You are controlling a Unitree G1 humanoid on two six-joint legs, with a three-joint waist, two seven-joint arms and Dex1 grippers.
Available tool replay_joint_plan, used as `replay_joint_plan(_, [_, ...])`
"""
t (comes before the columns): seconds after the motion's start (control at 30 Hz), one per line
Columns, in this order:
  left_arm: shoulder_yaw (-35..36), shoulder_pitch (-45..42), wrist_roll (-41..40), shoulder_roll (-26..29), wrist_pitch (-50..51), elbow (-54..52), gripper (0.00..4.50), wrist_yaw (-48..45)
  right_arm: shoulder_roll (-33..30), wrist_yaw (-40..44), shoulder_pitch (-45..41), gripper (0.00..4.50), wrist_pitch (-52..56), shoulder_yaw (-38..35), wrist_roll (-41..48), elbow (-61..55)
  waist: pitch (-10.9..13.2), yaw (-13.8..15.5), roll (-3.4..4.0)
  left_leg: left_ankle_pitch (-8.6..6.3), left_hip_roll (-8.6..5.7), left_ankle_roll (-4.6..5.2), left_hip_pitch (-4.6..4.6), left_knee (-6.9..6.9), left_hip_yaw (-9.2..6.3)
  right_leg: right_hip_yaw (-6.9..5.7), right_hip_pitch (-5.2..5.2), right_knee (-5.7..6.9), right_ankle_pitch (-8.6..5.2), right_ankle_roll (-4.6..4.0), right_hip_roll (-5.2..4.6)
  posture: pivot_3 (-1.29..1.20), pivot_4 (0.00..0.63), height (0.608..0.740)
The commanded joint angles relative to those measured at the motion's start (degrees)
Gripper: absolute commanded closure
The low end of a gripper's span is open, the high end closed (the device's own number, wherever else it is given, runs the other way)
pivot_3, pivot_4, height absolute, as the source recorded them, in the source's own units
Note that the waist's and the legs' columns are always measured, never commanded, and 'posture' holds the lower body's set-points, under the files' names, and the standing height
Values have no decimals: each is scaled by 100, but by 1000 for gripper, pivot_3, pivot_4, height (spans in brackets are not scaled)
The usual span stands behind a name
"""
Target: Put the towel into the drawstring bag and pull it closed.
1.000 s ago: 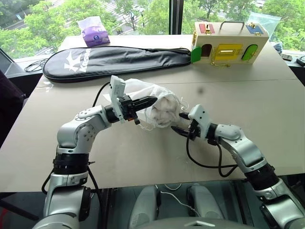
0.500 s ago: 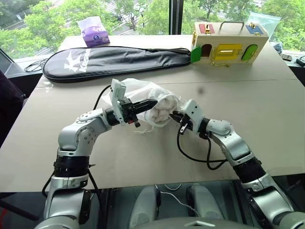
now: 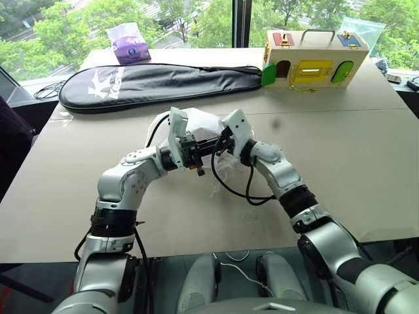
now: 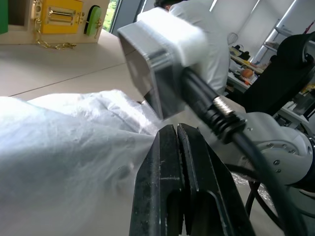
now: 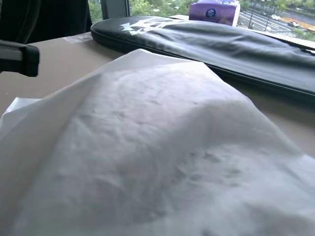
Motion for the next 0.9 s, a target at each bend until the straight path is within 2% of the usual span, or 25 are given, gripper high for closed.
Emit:
replay_joint_plan(0.03, [230, -90, 0, 98, -204, 33, 4500, -65, -218, 188, 422, 3101, 70, -169, 156, -866, 0, 8, 0, 0, 0, 0, -2, 0, 1, 1, -2, 0, 0, 0, -1, 0, 150, 740])
replay_joint_plan(0.13, [284, -12, 101, 222, -323, 149, 4500, -97, -760, 572, 1350, 1774, 830, -125, 429, -2431, 0, 47, 0, -1, 0, 2, -7, -3, -4, -6, -1, -6, -1, 2, -11, 0, 150, 740])
replay_joint_plan(0.3, [355, 10, 162, 356, -424, 239, 4500, -123, -1763, 1250, 2424, 1774, 2110, -151, 1198, -4645, 2, 10, 3, -15, -3, 25, -7, 0, 5, 1, -3, -3, -1, 2, -13, 0, 150, 740])
replay_joint_plan(0.37, [385, -1, 191, 404, -471, 292, 4500, -139, -2102, 1322, 2633, 1774, 2374, -305, 1368, -5174, 2, 1, 3, -15, 1, 26, 1, 0, 1, 0, -2, 6, -1, 1, -5, 0, 150, 740])
replay_joint_plan(0.43, [412, -15, 221, 429, -505, 339, 4500, -126, -2338, 1081, 2583, 1774, 2137, -343, 951, -5014, 2, -3, 2, -15, 1, 26, 7, 1, 0, 0, -1, 15, -2, -1, 8, 0, 150, 740])
replay_joint_plan(0.57, [467, -23, 241, 477, -524, 386, 4500, -97, -2794, 531, 2259, 1774, 1108, -7, -372, -3918, 2, 7, 1, -14, -2, 25, 19, 6, 11, 7, 11, 12, -3, -1, 11, 0, 150, 740])
replay_joint_plan(0.7, [457, -22, 239, 501, -493, 350, 4500, -86, -2143, 190, 1679, 1774, 967, -310, -140, -2862, 3, -16, -1, -14, -2, 25, 14, 8, 20, 17, 9, 5, -2, -1, 10, 0, 150, 740])
replay_joint_plan(0.9, [451, -24, 211, 502, -418, 225, 4500, 12, -1460, 312, 1025, 1774, 956, -647, 321, -1781, 3, -47, -1, -14, 5, 23, 1, 3, 9, 8, -3, 9, -1, -1, 6, 0, 150, 740])
